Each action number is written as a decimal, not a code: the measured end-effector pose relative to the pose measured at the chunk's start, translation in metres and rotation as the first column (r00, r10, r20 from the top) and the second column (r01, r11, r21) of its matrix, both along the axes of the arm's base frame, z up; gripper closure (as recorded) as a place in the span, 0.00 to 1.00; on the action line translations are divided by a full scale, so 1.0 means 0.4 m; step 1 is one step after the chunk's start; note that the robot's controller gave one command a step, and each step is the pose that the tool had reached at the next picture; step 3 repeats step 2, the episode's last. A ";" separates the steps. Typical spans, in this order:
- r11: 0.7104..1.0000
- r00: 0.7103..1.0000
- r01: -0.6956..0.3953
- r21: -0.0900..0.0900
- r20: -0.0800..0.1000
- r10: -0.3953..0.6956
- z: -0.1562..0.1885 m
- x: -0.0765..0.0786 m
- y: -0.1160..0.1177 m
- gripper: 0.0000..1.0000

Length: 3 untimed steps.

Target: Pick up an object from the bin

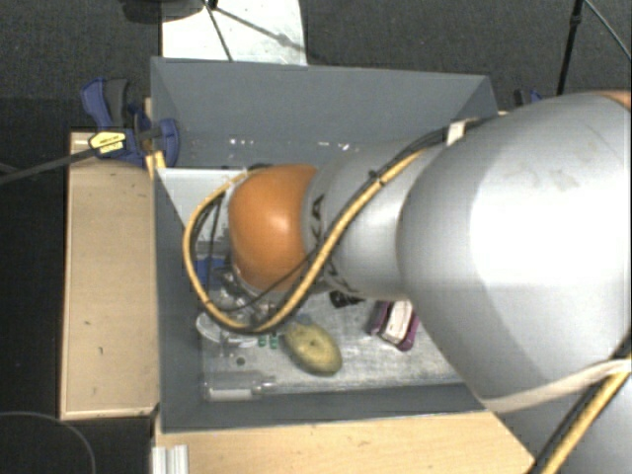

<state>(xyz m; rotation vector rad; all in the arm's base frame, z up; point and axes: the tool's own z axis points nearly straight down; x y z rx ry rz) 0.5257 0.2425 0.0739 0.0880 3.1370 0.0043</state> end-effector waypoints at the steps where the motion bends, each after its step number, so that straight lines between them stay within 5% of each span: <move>1: 1.000 1.000 0.012 0.003 0.005 -0.012 0.195 0.014 0.023 1.00; 2: 0.998 0.998 0.060 0.003 0.006 -0.060 0.519 0.009 -0.005 1.00; 3: 0.998 0.998 0.060 0.003 0.006 -0.060 0.519 0.009 -0.005 1.00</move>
Offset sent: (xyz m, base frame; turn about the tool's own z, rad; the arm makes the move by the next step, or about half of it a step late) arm 0.0033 0.0078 0.0728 0.0136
